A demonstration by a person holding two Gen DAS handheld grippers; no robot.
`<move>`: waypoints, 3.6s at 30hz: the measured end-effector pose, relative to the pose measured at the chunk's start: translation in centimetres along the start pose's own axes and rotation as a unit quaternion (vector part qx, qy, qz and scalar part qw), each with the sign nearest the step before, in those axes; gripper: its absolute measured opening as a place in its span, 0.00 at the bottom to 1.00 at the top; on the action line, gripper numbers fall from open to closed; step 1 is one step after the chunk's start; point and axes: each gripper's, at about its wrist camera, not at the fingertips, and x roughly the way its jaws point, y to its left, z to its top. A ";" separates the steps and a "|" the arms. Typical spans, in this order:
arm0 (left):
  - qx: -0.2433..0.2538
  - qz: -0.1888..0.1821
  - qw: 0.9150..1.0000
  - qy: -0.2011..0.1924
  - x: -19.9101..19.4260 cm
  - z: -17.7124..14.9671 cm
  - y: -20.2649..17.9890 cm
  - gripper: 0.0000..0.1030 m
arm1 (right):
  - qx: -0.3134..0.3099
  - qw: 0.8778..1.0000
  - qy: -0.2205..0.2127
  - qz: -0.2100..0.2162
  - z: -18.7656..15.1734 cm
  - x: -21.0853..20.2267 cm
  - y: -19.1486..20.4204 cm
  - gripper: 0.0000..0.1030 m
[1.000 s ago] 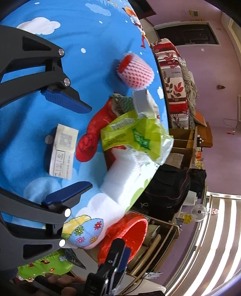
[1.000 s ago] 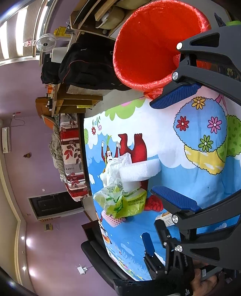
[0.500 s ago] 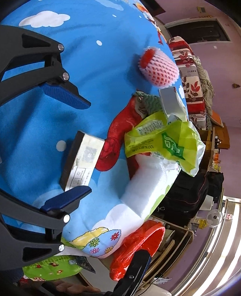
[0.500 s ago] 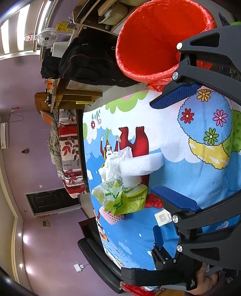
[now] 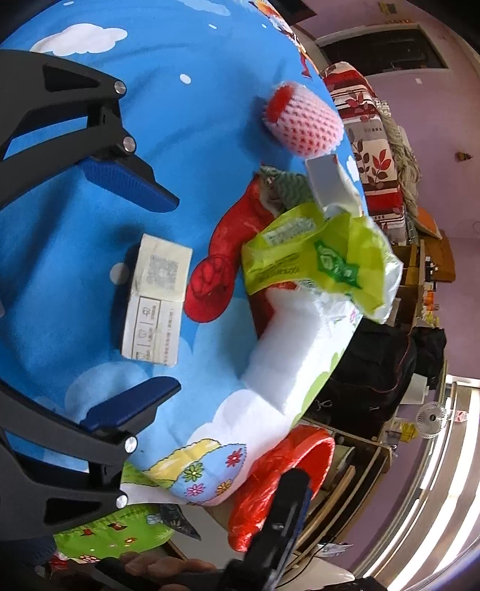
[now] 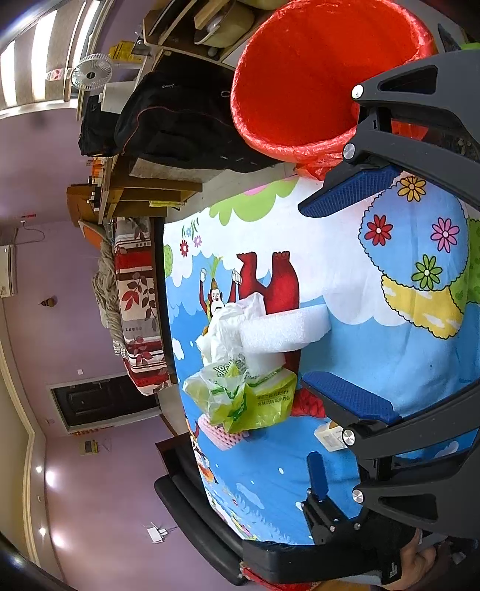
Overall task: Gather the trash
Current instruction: 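Grasp the white card with the left gripper while the right grasps another foam block, then lift the card and foam block and carry both over the red wastebasket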
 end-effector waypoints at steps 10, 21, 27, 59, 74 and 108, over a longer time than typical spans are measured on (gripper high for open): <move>0.000 -0.002 1.000 0.021 1.0 -0.4 0.3 0.68 | -0.020 1.000 0.003 0.006 0.8 0.8 1.0 0.78; -0.053 0.037 0.998 -0.027 -1.2 0.6 2.7 0.68 | -0.046 0.999 0.021 0.007 1.8 3.9 2.6 0.78; -0.065 0.046 0.996 -0.042 -2.1 1.1 3.4 0.68 | -0.061 0.997 0.040 0.007 2.2 6.1 3.6 0.78; -0.113 0.105 0.986 -0.069 -2.0 5.7 8.2 0.68 | -0.046 0.997 0.058 0.015 2.5 6.4 2.8 0.34; -0.058 0.074 0.992 -0.079 -1.7 8.6 3.7 0.68 | -0.014 1.000 0.009 -0.018 3.0 0.7 -1.3 0.34; 0.091 -0.032 0.994 -0.043 2.3 9.9 -11.2 0.68 | 0.080 0.991 -0.025 -0.102 0.3 -5.6 -11.6 0.34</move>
